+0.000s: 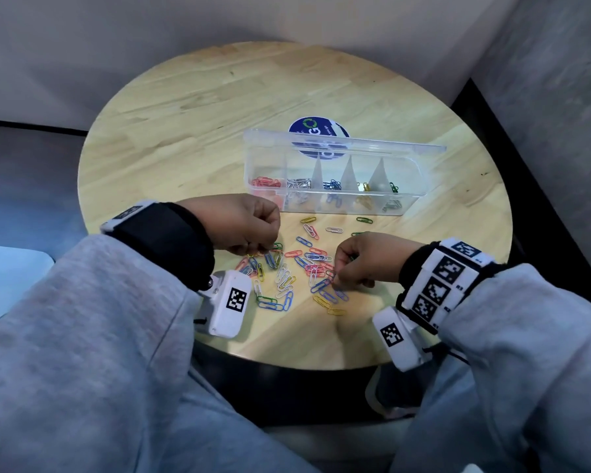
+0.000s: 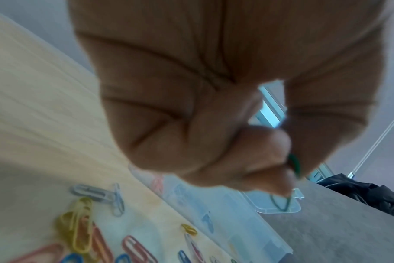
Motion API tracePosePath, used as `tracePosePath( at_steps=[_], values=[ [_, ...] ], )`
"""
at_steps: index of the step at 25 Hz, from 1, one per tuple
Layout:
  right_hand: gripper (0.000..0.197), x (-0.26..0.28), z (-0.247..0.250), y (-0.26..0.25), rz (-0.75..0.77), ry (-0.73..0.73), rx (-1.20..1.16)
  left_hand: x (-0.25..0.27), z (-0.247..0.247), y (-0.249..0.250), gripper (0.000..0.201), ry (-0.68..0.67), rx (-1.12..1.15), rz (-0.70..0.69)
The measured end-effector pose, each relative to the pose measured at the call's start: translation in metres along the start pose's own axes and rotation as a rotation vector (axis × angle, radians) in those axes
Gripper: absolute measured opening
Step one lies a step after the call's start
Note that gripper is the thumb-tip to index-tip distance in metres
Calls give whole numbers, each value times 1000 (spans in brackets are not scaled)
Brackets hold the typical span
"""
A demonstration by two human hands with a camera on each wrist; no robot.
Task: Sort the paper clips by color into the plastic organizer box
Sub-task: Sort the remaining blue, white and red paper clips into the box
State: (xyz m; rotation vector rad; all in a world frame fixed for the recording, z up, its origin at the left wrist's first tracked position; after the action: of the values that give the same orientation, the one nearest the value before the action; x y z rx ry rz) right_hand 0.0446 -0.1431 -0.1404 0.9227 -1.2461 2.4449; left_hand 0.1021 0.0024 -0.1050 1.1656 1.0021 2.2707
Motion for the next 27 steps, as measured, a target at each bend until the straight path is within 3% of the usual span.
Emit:
tracePosePath(
  at_steps=[4,8,10,14,19,27],
  values=[
    [25,1,2,2,6,-7,-211,-2,-3,-6,42,-4,1,89],
    [24,0,0,5,7,-14,-301,0,-4,-7,35,64,-17,162],
    [23,-3,-1,8,-5,-12,-362,0,-4,-8,26,83,-167,204],
    [29,-9,-5,11,-38,-49,-488,-1,-15,-2,9,30,-777,182],
    [29,-9,-3,9,-30,-44,-506,-7,-38,-10,16,-96,-934,209],
    [29,-5,14,9,28,34,-486,-11,-43,-18,15,-87,-1091,244]
  ],
)
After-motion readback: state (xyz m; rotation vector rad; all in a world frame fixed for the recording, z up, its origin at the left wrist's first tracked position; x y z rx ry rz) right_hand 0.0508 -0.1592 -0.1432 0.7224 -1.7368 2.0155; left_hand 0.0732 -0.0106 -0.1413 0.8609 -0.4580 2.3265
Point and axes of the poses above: each hand's wrist, its own x-axis away from the middle knuckle, its own z-axis out of the back of the hand, y = z × x, the point moved 9 cm from there along -x, towards the middle knuckle, and after that the axes turned 11 degrees about -x, right-handed, at the moved point
